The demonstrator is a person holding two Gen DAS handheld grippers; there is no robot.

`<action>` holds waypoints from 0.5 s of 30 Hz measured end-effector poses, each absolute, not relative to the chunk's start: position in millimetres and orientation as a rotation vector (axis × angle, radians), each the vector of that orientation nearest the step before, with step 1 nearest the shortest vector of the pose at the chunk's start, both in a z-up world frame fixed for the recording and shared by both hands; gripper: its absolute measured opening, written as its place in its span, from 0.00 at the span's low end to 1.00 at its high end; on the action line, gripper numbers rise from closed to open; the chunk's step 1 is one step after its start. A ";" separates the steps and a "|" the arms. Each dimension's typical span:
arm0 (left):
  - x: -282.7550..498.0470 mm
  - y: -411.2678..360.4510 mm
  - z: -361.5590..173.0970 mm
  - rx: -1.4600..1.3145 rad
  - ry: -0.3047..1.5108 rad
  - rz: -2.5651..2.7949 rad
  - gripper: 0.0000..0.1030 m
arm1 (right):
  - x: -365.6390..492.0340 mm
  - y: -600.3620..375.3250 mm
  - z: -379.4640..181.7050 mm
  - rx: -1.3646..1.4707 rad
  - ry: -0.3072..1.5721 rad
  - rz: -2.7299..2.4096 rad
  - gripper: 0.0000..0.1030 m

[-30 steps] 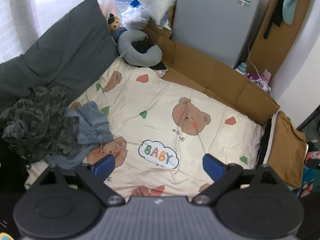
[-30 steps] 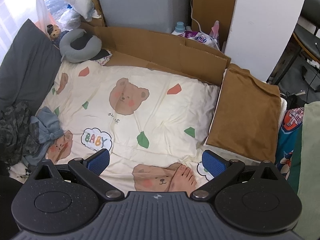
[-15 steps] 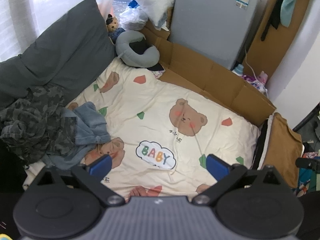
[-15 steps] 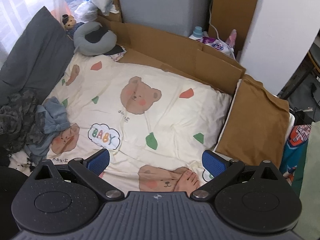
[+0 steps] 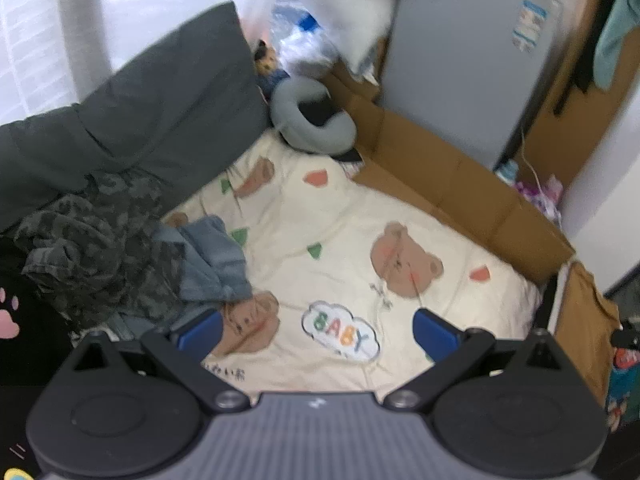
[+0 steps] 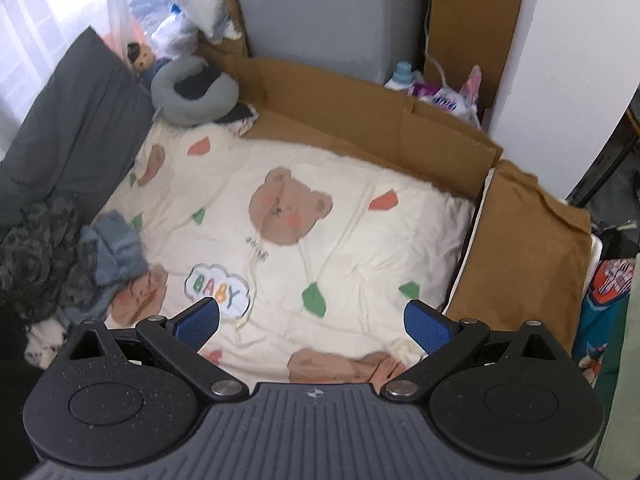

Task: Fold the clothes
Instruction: 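Move the left tool to the grey camouflage jacket and close on it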

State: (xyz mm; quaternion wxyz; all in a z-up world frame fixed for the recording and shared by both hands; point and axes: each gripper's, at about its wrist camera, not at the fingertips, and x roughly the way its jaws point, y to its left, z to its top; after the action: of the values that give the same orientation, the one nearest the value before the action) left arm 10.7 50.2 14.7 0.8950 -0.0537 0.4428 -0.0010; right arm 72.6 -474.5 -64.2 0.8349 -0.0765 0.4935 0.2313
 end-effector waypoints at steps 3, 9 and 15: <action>13.0 61.8 17.5 -0.122 0.875 0.021 0.99 | 80.3 -477.6 -65.1 -0.152 1.035 0.482 0.98; 22.9 97.5 10.7 -0.145 0.849 0.127 0.98 | 98.4 -477.6 -69.5 -0.156 0.986 0.488 0.98; 30.4 139.9 -2.7 -0.152 0.827 0.245 0.97 | 115.7 -468.3 -74.8 -0.165 0.953 0.542 0.99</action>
State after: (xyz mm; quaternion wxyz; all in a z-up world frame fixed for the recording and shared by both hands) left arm 30.4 139.9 -2.7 0.9056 -0.0735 0.4006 0.1187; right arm 115.7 -468.3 -74.8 0.8501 -0.0784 0.4526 0.2575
